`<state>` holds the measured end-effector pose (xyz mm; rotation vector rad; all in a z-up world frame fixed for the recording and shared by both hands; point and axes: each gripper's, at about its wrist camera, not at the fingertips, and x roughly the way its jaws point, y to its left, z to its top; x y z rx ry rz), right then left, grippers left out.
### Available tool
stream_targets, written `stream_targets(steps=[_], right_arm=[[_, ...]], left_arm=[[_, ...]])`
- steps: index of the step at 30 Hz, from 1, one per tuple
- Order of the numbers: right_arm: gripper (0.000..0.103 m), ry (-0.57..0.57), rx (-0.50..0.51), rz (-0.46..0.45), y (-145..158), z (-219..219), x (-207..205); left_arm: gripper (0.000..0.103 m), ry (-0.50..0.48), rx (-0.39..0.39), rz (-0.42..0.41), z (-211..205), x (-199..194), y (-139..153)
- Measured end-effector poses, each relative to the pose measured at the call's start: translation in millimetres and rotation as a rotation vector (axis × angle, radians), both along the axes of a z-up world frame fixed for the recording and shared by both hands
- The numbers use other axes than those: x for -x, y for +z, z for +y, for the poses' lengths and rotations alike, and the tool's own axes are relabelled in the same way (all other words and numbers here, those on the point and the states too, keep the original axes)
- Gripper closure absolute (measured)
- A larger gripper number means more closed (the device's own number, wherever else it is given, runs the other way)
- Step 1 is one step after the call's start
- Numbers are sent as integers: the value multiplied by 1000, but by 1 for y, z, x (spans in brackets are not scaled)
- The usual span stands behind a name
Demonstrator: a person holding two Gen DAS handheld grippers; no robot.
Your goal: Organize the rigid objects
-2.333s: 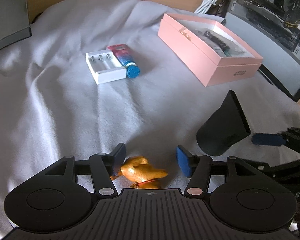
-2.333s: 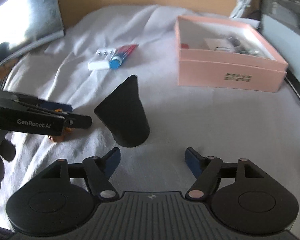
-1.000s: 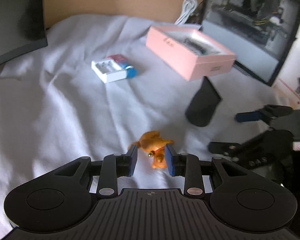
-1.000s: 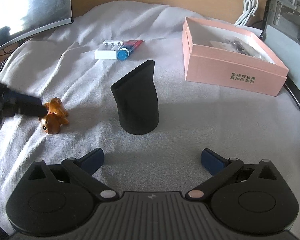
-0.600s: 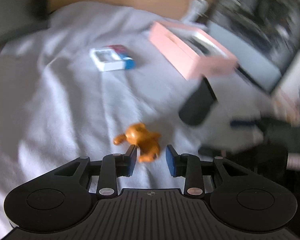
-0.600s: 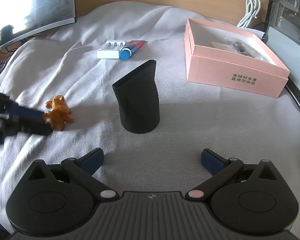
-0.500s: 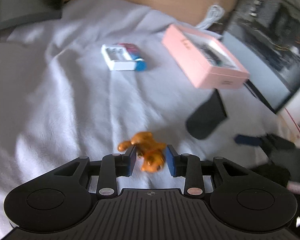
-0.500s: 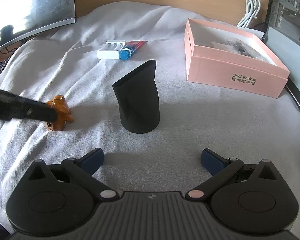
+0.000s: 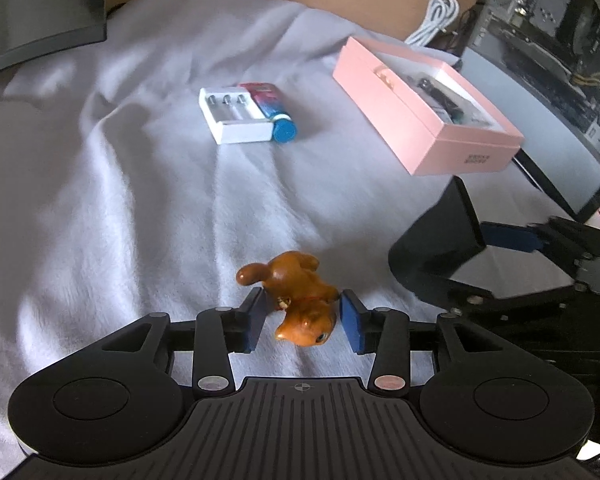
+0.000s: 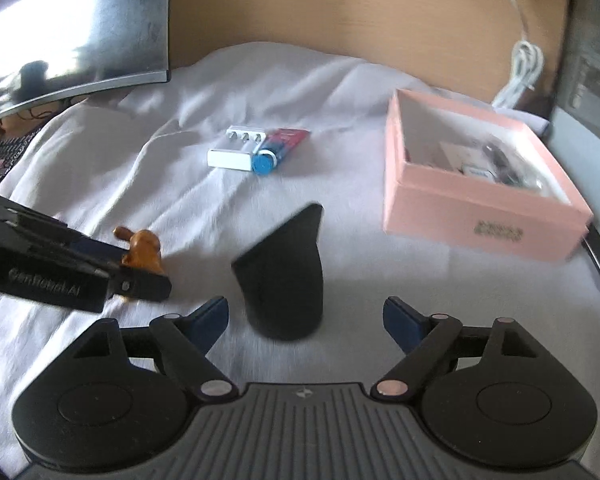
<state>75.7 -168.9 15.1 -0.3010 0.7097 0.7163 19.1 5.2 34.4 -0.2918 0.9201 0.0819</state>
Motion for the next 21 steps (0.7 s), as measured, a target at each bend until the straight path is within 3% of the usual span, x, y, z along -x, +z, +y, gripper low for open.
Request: stream_targets(steps=[2,4,5,6,11,15,17,21], right_arm=[[25,19,16,-2,-3,9,-8],[38,31,32,8,-7,17,-16],[52,41,37,19,-8,20,-19],[56,53,40,37,-8,23,-21],[56,60,49,-4,7,15,-12],[56,29,7,25,25,-7,-9],[56,2,-10,21,34,-20,-6],[56,-66,-35,1,49,-45,-3]], left_arm=[[58,7,7,1,2,-3,0],[58,10,9,5,3,-7,0],[58,12,8,8,3,-8,0],[58,12,5,10,3,-9,0],[58,-17,-51,4,-3,-13,-1],[60,-59,-114,-7,-11,-15,-1],[68,-73,-110,-10,-13,-16,-1],[68,-147,-76,-38,-20,-14,7]])
